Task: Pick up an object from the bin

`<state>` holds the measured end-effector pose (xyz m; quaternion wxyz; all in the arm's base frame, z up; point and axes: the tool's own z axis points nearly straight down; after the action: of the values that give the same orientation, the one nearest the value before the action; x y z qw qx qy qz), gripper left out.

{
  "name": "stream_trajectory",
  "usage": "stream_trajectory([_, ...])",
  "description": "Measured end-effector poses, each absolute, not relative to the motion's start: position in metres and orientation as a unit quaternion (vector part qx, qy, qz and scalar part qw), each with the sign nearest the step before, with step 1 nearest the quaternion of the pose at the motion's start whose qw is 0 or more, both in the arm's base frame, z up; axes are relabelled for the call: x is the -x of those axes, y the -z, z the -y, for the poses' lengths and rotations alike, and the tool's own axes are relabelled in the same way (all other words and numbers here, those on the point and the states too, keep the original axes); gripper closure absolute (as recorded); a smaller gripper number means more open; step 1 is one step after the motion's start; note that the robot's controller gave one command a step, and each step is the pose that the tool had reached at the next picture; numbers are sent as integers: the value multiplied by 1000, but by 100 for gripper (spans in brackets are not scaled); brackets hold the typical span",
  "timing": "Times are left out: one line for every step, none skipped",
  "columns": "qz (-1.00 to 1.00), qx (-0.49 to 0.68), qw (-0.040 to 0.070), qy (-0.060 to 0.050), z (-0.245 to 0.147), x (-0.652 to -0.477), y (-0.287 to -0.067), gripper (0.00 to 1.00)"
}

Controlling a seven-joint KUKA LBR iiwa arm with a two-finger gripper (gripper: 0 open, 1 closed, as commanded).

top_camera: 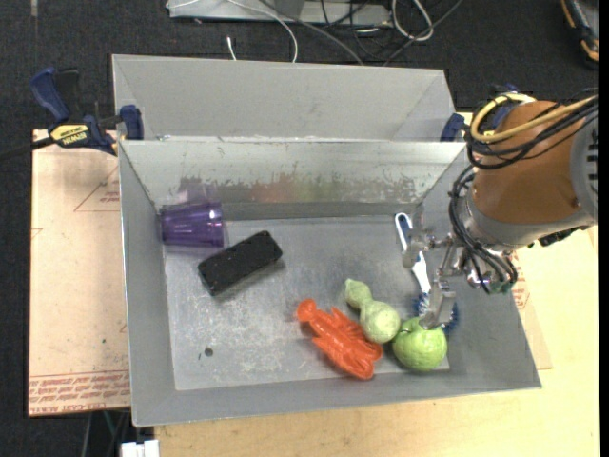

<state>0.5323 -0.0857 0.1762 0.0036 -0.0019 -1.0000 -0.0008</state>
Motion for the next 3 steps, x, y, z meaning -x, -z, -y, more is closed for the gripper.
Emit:
stream_trajectory([1000, 0, -1, 0, 85, -534, -181, 0])
stream_trajectory([998, 61, 3, 2, 21, -513, -67, 0])
stream_trajectory([998, 62, -10, -1, 23, -512, -162, 0])
